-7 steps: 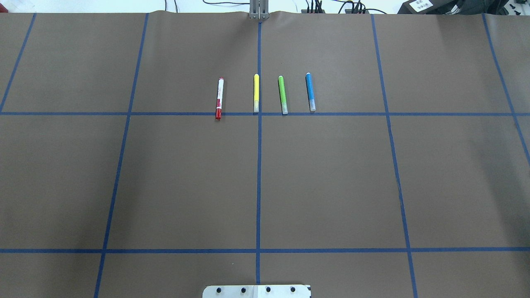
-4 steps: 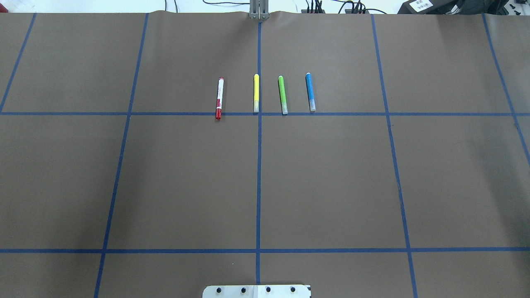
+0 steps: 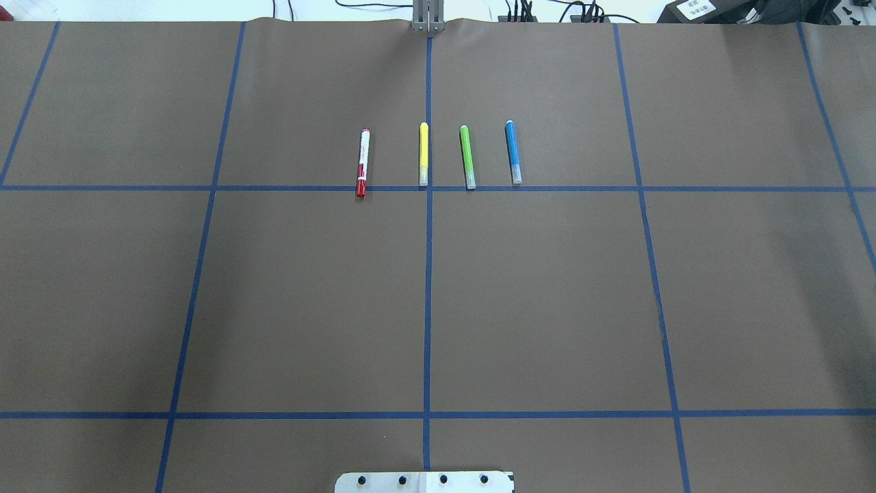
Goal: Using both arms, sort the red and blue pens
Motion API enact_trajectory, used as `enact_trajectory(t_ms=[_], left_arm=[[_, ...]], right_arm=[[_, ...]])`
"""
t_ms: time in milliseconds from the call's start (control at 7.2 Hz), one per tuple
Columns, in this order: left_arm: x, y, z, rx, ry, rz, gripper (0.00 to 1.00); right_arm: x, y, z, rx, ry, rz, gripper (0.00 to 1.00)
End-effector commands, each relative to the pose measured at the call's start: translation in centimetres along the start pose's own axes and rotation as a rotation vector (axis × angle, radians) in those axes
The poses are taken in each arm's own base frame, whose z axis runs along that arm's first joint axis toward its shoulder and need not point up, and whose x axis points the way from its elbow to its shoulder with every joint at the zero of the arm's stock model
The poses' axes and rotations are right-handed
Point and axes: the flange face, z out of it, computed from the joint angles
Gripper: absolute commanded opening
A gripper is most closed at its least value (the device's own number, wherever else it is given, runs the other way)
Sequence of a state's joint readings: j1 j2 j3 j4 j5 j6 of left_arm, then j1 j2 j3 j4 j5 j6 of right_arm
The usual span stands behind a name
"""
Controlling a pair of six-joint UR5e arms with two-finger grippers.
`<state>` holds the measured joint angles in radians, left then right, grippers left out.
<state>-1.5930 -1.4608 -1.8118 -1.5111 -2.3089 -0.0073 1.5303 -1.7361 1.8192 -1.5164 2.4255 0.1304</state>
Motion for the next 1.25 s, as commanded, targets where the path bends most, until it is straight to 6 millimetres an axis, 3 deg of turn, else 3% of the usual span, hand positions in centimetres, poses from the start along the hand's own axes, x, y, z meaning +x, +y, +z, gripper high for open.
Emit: enact_trajectory(t_ms=[0,139,278,417,556,694,833,1111], left_arm=[[0.6,-0.4,-0.2,0.03,0.005,0.034,1.0],[2.5,-2.1,0.2,0.037,0.009,0.085,1.0],[5.3,-6.3,-1.5,0.072,0.013,0.136,1.0],[7.1,-8.7,-0.9,0.064,0.02,0.168,1.0],[10.3,-12.0,0.0,0.049,0.025,0.216,1.0],[10.7,-14.1,0.7,0.033,0.029,0.214,1.0],[12.4,-15.7,-0.1,0.046,0.021,0.234,1.0],[23.0,-21.3,-0.1,0.004,0.04,0.198,1.0]], right_arm=[[-2.6,-3.5,-1.3,0.034,0.005,-0.053,0.99],[-3.4,-4.5,-1.8,0.046,0.001,-0.066,0.99],[-4.1,-4.7,-2.0,0.049,0.0,-0.079,0.99],[-6.6,-7.0,-3.8,0.093,-0.002,-0.13,0.99],[-6.2,-7.3,-3.7,0.102,0.033,-0.107,0.99],[-5.6,-7.0,-3.3,0.098,0.037,-0.097,0.99],[-5.3,-6.8,-2.9,0.09,0.038,-0.088,0.99],[-4.9,-6.7,-2.5,0.081,0.039,-0.081,0.99]])
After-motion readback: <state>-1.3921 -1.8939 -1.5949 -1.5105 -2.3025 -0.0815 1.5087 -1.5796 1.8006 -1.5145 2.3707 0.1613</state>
